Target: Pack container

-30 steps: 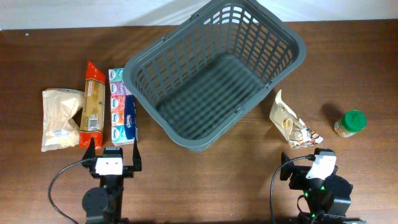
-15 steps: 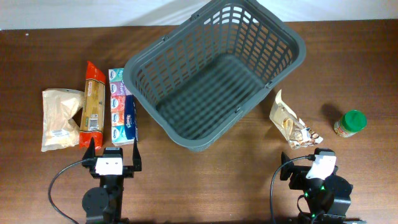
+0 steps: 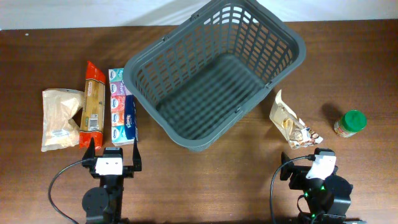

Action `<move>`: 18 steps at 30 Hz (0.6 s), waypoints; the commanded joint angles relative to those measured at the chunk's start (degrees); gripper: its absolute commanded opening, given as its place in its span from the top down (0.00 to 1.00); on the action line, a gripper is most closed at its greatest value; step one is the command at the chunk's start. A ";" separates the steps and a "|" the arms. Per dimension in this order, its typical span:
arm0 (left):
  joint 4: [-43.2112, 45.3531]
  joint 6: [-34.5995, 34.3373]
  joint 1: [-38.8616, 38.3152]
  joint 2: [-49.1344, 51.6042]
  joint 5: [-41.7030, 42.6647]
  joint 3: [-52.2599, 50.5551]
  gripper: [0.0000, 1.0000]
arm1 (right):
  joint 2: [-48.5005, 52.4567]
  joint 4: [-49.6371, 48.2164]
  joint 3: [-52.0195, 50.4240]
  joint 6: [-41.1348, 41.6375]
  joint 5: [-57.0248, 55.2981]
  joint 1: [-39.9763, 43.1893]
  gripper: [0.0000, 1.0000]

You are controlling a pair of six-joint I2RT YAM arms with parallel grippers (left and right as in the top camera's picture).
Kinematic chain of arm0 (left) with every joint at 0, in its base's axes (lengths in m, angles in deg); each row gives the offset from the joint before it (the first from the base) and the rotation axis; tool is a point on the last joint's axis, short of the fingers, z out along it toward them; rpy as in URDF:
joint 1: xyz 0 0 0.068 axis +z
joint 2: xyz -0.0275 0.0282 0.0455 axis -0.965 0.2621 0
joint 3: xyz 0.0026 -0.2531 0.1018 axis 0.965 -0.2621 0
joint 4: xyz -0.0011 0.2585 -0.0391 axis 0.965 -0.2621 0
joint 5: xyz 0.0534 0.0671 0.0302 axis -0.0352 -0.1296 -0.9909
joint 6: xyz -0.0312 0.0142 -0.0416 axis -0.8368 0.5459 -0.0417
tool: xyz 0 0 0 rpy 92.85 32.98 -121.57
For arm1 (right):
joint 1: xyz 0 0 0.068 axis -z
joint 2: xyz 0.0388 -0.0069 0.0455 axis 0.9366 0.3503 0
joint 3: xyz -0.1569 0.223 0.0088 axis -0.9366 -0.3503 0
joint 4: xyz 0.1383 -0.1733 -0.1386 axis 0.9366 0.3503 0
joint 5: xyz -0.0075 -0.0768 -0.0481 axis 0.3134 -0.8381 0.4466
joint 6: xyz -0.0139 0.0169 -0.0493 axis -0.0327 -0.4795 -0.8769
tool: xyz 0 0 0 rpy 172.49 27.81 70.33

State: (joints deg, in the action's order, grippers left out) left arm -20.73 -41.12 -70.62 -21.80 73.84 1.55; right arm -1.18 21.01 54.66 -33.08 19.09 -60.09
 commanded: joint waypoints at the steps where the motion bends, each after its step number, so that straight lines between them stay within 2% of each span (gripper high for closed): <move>1: 0.15 0.11 -0.17 -0.59 -0.42 -0.44 0.01 | -0.52 -0.11 -0.26 -0.42 -1.29 0.31 0.01; 8: 0.15 0.11 -0.17 -0.59 -0.42 -0.44 0.01 | -0.52 -0.02 -0.26 -0.42 -3.61 0.31 0.01; 12: 0.15 0.11 -0.17 -0.59 -0.42 -0.44 0.01 | -0.52 5.81 -0.17 -0.44 -5.90 0.33 0.01; 18: 0.15 0.11 -0.17 -0.59 -0.42 -0.44 0.01 | -0.48 5.29 -0.15 -0.42 -6.19 0.31 0.01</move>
State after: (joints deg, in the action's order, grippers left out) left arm -20.73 -41.12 -70.62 -21.80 73.84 1.55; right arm -1.18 25.80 54.77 -33.08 14.24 -60.09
